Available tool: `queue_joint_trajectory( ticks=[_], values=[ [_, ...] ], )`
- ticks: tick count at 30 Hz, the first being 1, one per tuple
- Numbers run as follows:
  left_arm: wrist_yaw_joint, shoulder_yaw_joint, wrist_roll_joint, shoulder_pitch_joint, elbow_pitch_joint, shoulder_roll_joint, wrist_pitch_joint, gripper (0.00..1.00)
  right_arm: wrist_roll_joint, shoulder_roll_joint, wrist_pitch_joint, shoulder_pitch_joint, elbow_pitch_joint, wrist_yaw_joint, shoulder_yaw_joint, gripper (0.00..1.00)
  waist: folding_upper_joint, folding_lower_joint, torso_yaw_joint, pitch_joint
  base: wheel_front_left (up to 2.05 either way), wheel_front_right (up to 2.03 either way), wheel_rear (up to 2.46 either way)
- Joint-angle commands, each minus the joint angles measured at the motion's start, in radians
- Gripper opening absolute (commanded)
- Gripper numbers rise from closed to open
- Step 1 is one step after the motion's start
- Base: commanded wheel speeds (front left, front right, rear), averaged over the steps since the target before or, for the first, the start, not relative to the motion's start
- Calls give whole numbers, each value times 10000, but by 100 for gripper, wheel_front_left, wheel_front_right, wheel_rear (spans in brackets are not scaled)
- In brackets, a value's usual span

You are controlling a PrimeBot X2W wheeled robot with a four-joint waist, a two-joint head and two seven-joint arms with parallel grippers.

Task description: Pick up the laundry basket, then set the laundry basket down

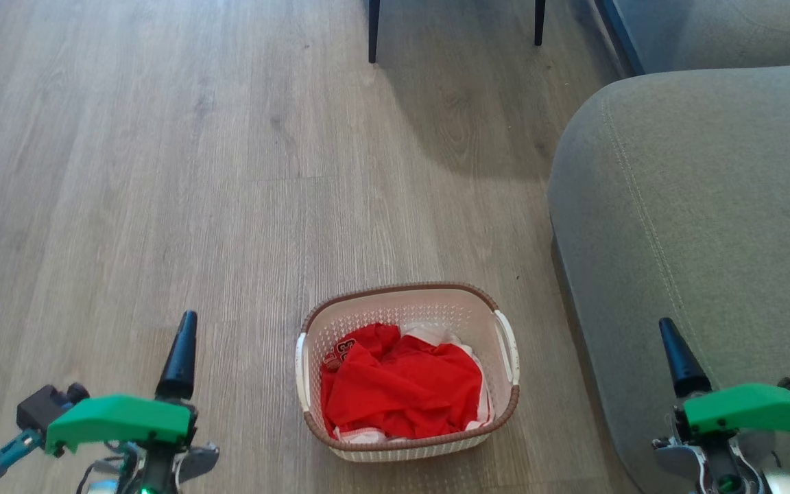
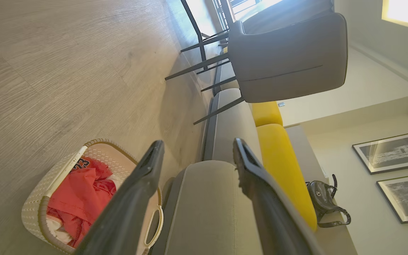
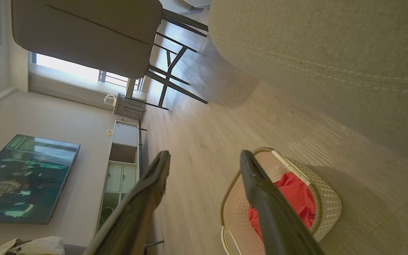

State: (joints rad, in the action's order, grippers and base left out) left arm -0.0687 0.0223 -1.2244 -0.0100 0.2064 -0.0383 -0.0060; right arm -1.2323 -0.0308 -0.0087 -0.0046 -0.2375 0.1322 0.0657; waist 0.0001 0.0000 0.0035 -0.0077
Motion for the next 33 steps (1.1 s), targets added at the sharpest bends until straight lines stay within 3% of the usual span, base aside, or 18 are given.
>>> queue_joint_trajectory(
  ticks=[1, 33],
  values=[
    [45, -76, 280, 457, -440, -73, -107, 100, 291, -90, -109, -299, 446, -6, -102, 100, -1, 0, 1, -2, 0, 0, 0],
    [517, 659, 5651, 134, -1050, -144, -1055, 100, 4758, -130, -1046, -135, 891, -10, -948, 100, -1, 0, -46, -35, 0, 0, 0]
  ],
)
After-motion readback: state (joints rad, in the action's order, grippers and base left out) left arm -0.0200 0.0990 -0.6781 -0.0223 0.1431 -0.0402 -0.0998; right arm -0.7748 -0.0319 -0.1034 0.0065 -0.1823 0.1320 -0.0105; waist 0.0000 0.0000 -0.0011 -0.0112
